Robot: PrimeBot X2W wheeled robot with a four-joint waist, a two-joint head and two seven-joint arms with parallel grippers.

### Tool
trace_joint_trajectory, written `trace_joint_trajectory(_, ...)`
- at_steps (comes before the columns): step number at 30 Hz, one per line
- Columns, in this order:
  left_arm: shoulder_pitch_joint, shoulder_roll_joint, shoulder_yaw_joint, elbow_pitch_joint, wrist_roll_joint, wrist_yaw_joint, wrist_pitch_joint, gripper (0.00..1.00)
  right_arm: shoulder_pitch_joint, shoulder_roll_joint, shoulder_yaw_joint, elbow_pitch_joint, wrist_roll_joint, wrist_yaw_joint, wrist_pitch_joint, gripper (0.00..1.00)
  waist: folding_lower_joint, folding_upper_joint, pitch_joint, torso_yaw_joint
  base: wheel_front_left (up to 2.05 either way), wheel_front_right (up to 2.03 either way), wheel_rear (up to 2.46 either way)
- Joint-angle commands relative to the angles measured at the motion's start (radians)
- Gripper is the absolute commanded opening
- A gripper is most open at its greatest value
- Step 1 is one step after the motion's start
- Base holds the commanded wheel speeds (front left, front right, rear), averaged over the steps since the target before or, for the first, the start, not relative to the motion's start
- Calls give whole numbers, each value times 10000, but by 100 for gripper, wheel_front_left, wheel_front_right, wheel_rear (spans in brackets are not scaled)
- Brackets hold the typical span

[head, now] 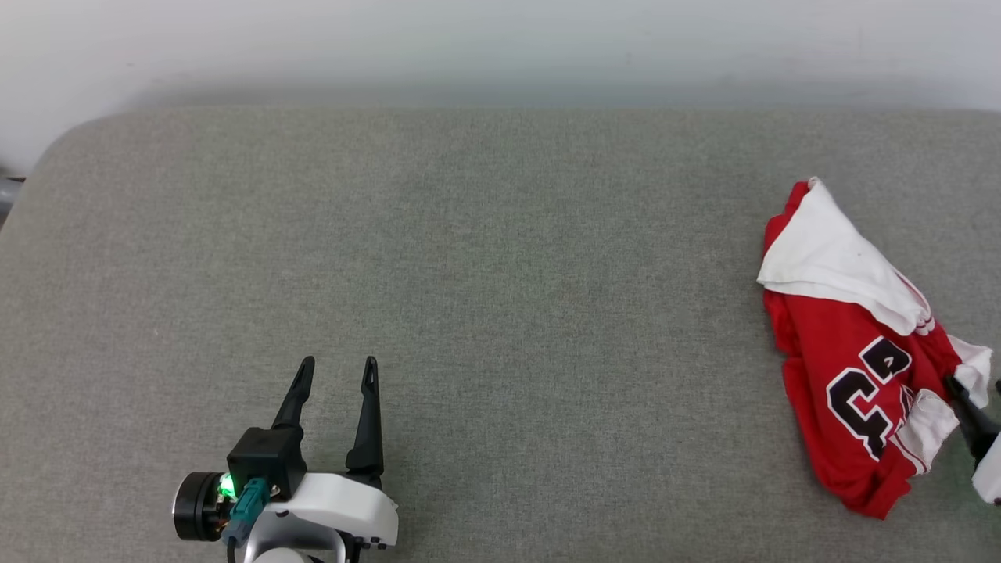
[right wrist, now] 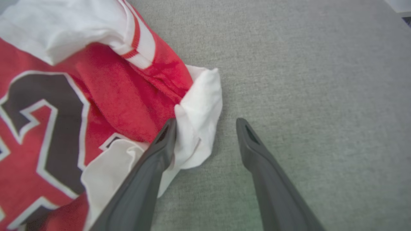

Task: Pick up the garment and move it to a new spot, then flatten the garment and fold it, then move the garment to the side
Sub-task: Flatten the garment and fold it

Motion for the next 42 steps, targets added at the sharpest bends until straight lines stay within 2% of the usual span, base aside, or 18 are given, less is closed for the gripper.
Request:
trace_joint_trajectory(1, 104, 0, 54, -8, 68, -26, -27, 100, 52, -137, 0, -162, -108, -10, -201, 100, 0, 0, -136, -33, 0, 0, 0)
trace_joint_trajectory(7, 317, -3, 143, -140, 172, -67, -27, 100, -56, -1064, -409, -1451, -754, -9, -792, 100, 0, 0, -393, -130, 0, 0, 0)
trace_joint_trajectory(8, 423, -1, 172, -199, 217, -54, -27, 100, -321, -1477, -936, -2381, -1267, -9, -877, 100, 0, 0, -425, -191, 0, 0, 0)
trace_joint_trajectory(12, 431, -5, 169, -258, 221, -25, -27, 100, -582, -1890, -1538, -3799, -2046, -9, -606, 100, 0, 0, -421, -253, 0, 0, 0)
trace_joint_trajectory(15, 399, -3, 131, -267, 234, -55, -27, 100, -915, -2031, -1823, -4971, -2723, -9, 308, 100, 0, 0, -362, -271, 0, 0, 0)
trace_joint_trajectory(19, 163, -1, 65, -271, 251, -103, -27, 100, -1431, -2073, -1850, -6326, -3583, -9, 2105, 100, 0, 0, -178, -163, 0, 0, 0)
trace_joint_trajectory(22, 9, -3, -22, -297, 255, -151, -27, 100, -1834, -2251, -1358, -7191, -4070, -9, 3725, 100, 0, 0, -10, 22, 0, 0, 0)
trace_joint_trajectory(25, -147, -3, -114, -374, 227, -119, -27, 100, -2198, -2236, -727, -7823, -3845, -9, 5357, 100, 0, 0, 218, 213, 0, 0, 0)
trace_joint_trajectory(29, -358, -3, -246, -519, 137, -34, -27, 100, -2862, -2153, 112, -7867, -3634, -12, 7076, 100, 0, 0, 622, 496, 0, 0, 0)
trace_joint_trajectory(32, -558, -3, -406, -615, 43, 41, -27, 100, -3384, -1896, 705, -7486, -3574, -12, 7897, 100, 0, 0, 983, 718, 0, 0, 0)
trace_joint_trajectory(42, -1291, -5, -845, -662, -234, 262, -27, 100, -4037, -1406, 2418, -4854, -3685, -10, 8971, 100, 0, 0, 2071, 1470, 0, 0, 0)
